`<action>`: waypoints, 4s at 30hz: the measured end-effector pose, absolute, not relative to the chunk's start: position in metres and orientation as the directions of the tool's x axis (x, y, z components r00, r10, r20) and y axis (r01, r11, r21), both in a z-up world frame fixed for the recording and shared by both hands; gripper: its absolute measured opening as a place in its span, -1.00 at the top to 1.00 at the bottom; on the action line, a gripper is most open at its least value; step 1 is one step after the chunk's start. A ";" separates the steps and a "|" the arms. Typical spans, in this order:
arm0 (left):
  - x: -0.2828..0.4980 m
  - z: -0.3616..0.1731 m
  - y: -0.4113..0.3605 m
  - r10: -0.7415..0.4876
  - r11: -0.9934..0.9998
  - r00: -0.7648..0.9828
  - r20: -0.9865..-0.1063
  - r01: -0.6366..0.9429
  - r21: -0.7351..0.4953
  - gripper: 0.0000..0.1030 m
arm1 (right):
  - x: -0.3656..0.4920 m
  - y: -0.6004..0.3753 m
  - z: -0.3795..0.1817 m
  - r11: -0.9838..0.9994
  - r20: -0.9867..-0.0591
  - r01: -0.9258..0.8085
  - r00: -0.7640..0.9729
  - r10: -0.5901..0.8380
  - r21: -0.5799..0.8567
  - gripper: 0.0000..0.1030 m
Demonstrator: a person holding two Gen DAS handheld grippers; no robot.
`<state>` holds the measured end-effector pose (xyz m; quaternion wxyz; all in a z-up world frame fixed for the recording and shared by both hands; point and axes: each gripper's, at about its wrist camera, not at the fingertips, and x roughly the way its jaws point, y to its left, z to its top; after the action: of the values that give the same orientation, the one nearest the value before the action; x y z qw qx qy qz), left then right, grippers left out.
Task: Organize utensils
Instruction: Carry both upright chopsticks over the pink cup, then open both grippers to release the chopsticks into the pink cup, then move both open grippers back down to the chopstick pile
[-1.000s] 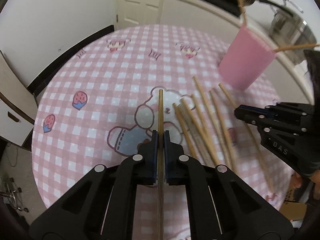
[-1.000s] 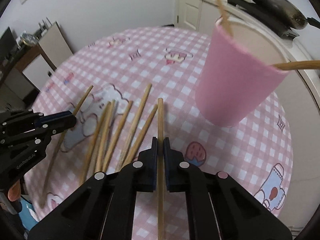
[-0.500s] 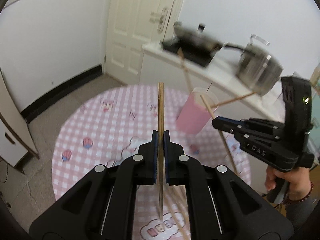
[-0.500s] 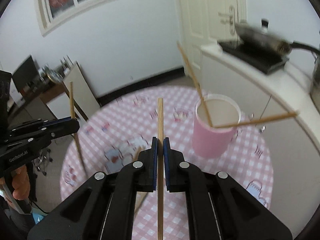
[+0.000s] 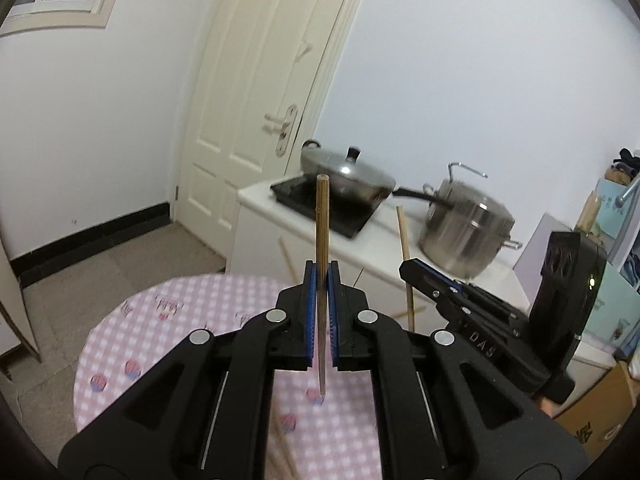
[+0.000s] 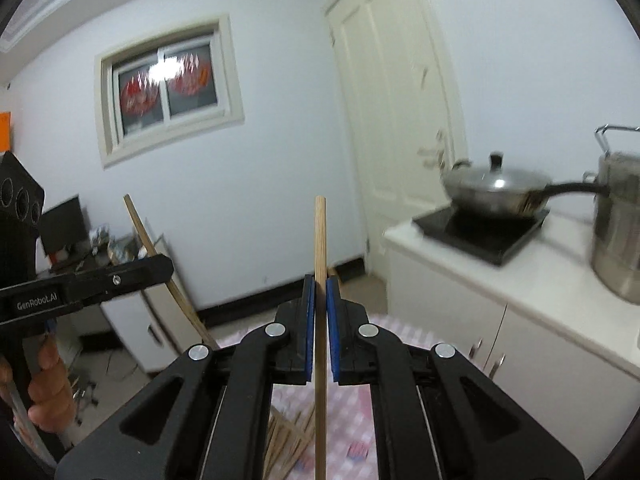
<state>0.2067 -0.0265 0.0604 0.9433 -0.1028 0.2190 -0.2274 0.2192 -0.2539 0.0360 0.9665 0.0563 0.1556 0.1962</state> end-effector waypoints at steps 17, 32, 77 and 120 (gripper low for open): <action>0.274 0.057 -0.071 -0.450 0.887 0.841 -0.301 0.383 -0.258 0.89 | 0.278 -0.259 0.023 0.974 0.036 -0.212 0.977 0.209 0.085 0.91; 0.299 0.016 -0.096 -0.456 0.890 0.796 -0.398 0.408 -0.205 0.89 | 0.292 -0.259 -0.010 0.980 0.071 -0.188 0.980 0.184 0.058 0.91; 0.266 -0.001 -0.076 -0.431 0.899 0.696 -0.574 0.383 -0.210 0.86 | 0.228 -0.255 0.008 0.983 -0.173 -0.182 0.970 0.174 -0.032 0.07; 0.235 -0.142 0.028 -0.289 0.957 0.474 -0.832 0.145 -0.250 -0.20 | 0.257 -0.179 -0.162 0.965 -0.853 -0.220 0.466 0.235 0.145 -0.02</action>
<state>0.2351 0.0281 -0.1416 0.8556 -0.0722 0.4967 -0.1269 0.2570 -0.1791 -0.1621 0.8563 0.0073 0.4992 0.1327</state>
